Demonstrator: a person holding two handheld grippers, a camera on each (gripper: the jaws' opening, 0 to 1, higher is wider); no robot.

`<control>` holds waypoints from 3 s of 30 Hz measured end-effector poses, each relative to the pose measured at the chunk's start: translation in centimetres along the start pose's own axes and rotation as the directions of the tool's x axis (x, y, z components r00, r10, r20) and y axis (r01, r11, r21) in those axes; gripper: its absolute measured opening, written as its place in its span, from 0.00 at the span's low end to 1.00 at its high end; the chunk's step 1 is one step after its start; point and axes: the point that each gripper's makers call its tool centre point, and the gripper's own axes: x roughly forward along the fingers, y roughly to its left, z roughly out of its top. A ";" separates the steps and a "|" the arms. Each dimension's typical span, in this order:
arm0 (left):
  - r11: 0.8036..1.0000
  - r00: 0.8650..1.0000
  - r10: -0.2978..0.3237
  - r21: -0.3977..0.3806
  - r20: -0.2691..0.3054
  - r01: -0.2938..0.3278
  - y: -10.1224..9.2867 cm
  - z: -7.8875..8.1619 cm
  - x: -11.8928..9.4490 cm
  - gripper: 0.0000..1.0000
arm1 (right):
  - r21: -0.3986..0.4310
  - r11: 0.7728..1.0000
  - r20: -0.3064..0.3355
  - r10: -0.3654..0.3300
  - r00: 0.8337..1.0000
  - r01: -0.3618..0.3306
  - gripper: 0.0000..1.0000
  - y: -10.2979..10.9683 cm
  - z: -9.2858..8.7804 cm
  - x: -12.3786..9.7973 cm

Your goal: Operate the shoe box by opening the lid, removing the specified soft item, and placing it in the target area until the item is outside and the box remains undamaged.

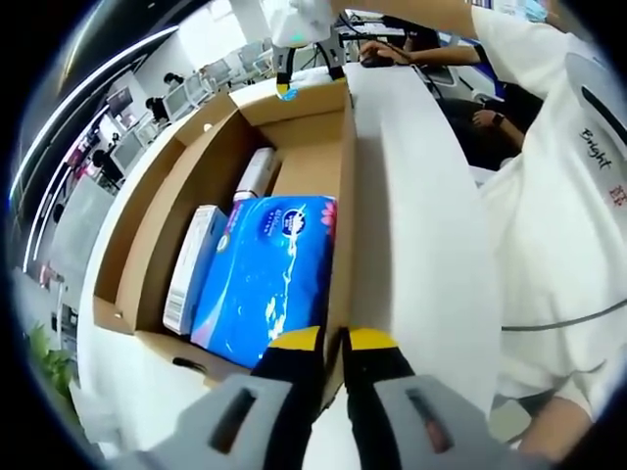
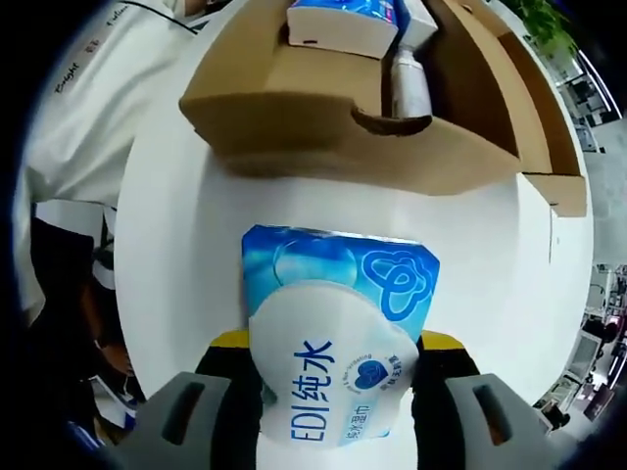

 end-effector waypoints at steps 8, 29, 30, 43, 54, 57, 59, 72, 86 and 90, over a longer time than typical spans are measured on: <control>1.000 1.000 0.009 0.012 0.003 -0.009 0.0 0.0 0.0 0.08 | -0.048 0.999 0.009 0.010 1.000 -0.009 0.62 0.2 0.0 0.4; 0.999 1.000 0.018 0.032 0.011 -0.019 0.0 0.0 0.0 0.09 | -0.016 0.999 -0.059 -0.039 0.998 0.038 0.54 0.9 -0.8 -2.7; 0.999 1.000 0.018 0.032 0.010 -0.018 0.0 0.0 0.0 0.09 | 0.002 0.999 -0.061 -0.034 0.998 0.034 0.52 0.7 -1.1 -3.1; 1.000 1.000 0.011 0.022 0.001 -0.011 0.0 -0.1 0.0 0.08 | 0.299 0.953 0.138 -0.086 0.987 0.041 0.38 -0.6 0.7 -6.3; 1.000 1.000 0.013 0.018 0.007 -0.014 0.0 -0.1 0.0 0.08 | 0.304 0.942 0.318 -0.241 0.917 0.142 0.30 -2.5 3.7 -10.4; 0.999 1.000 0.024 0.029 0.000 -0.024 -0.1 -0.1 0.0 0.09 | 0.285 0.948 0.312 -0.234 0.921 0.144 0.30 -2.2 3.7 -10.9; 0.999 1.000 0.025 0.034 -0.003 -0.025 -0.1 -0.1 0.0 0.09 | 0.289 0.945 0.315 -0.247 0.917 0.155 0.26 -2.4 3.7 -11.2; 1.000 1.000 -0.003 0.027 0.007 0.003 -0.1 0.0 0.0 0.07 | 0.500 0.757 0.309 -0.609 0.730 0.420 0.25 -7.6 5.1 -16.0; 0.999 1.000 -0.024 0.022 0.017 0.024 -0.3 0.0 0.1 0.06 | 0.485 0.699 0.317 -0.700 0.640 0.525 0.31 -6.5 9.4 -17.4; 1.000 1.000 -0.027 0.015 0.015 0.026 -0.3 0.0 0.2 0.06 | 0.496 0.703 0.312 -0.692 0.651 0.509 0.36 -6.3 10.8 -16.9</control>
